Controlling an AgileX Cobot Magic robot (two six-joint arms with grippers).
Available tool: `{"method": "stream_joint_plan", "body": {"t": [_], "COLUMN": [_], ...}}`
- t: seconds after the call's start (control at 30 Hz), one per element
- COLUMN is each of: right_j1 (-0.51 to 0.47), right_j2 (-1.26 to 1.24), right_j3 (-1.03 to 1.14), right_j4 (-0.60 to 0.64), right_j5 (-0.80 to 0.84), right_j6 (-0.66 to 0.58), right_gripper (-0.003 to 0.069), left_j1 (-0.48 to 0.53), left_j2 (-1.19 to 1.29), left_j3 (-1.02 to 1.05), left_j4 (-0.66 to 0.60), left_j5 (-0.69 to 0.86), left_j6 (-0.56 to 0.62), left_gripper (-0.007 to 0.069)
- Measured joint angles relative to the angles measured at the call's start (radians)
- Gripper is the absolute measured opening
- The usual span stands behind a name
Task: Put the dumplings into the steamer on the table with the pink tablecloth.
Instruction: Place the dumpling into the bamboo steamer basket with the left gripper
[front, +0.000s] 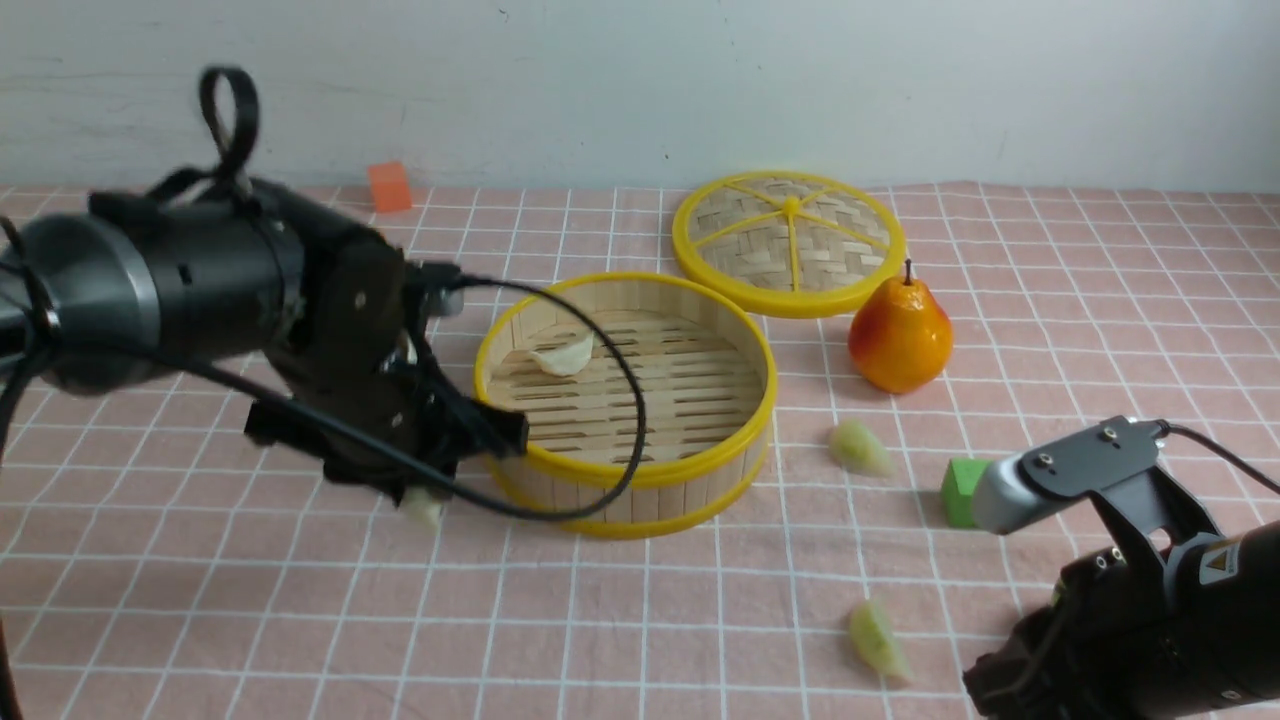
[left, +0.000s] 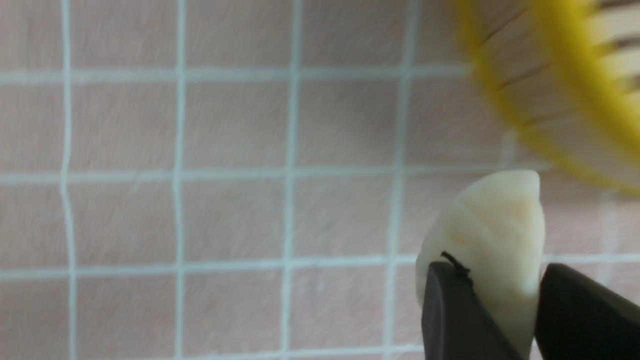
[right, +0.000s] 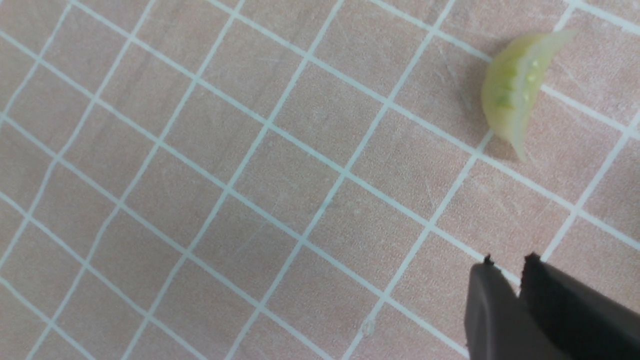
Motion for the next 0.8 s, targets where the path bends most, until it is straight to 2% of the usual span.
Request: {"method": "stream_joint_plan", "body": {"t": [0.2,0.3,0.5,0.7,0.8], "right_j1": [0.0,0.0,0.0,0.0,0.0], "right_j2": [0.0,0.0,0.0,0.0,0.0], "right_j3": [0.0,0.0,0.0,0.0,0.0], "right_j4": [0.0,0.0,0.0,0.0,0.002], "right_j5": [-0.022,-0.026,-0.027,-0.027,-0.027], "right_j6": [0.0,0.0,-0.001,-0.001,0.015], "right_gripper": [0.0102,0.0105,0.0105,0.0112,0.0117], "left_j1": [-0.001,-0.002,-0.002,-0.002,-0.002], "left_j2": [0.077,0.185,0.355,0.349,0.297], "left_j3": [-0.244,-0.328,-0.402,-0.423,-0.422], "left_j4": [-0.221,-0.233,-0.196,-0.201,-0.198], "left_j5": [-0.035,-0.023,0.0,0.035,0.082], "left_j6": [0.242,0.298,0.311,0.314,0.316], "left_gripper": [0.0206,0.0206,0.0218,0.0365,0.0377]}}
